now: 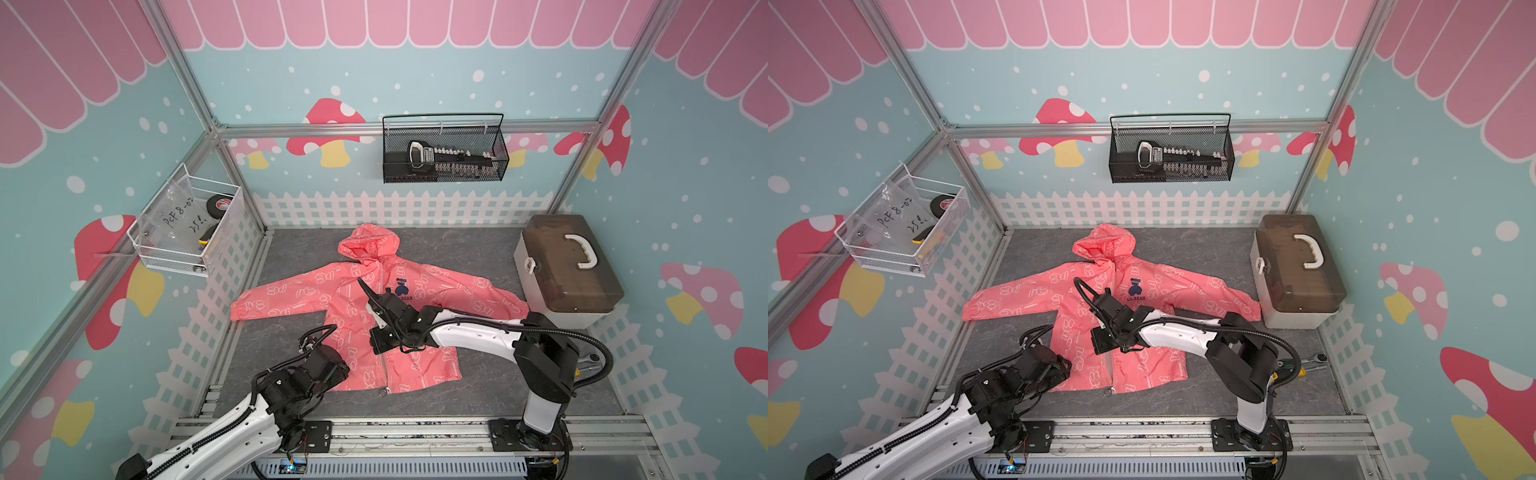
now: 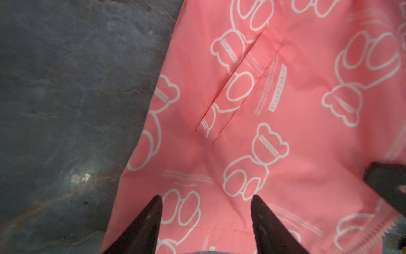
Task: Unzip the jacket
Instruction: Smooth out the jacket at the center of the board.
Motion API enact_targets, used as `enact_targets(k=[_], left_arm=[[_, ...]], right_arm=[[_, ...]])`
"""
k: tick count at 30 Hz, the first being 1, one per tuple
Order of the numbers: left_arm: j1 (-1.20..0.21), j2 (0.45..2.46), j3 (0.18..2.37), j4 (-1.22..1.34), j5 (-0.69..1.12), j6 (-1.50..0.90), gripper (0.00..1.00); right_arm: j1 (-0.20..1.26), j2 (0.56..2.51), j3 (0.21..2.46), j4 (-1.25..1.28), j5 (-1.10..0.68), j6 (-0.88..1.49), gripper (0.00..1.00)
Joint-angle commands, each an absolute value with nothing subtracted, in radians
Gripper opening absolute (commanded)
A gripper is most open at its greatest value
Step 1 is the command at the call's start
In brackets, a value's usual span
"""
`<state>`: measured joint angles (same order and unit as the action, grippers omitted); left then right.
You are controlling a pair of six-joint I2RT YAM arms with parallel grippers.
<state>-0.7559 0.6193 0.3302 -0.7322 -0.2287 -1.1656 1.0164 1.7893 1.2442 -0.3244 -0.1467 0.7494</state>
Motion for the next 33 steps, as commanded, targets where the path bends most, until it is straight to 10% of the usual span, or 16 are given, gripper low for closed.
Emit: enact_targets(k=[1,8,19,26,33], left_arm=[[-0.762,0.624,0.360,-0.771,-0.264,-1.137,0.64],[-0.761,0.608,0.385,-0.820,-0.296,-1.127,0.64],[-0.756,0.564,0.433,-0.905,-0.313,-1.090,0.60],[-0.756,0.625,0.453,-0.767,-0.270,-1.029,0.55],[-0.747,0.732,0.443,-0.576,-0.183,-1.006,0.45]], right_arm=[[1.021,1.757,1.237,-0.404,-0.084,0.748,0.01],[1.022,1.825,1.210,-0.368,-0.100,0.742,0.13],[1.018,1.700,1.166,-0.515,0.100,0.690,0.59],[0.865,1.681,1.306,-0.498,0.071,0.422,0.36],[0.663,1.923,1.492,-0.179,-0.354,0.438,0.16]])
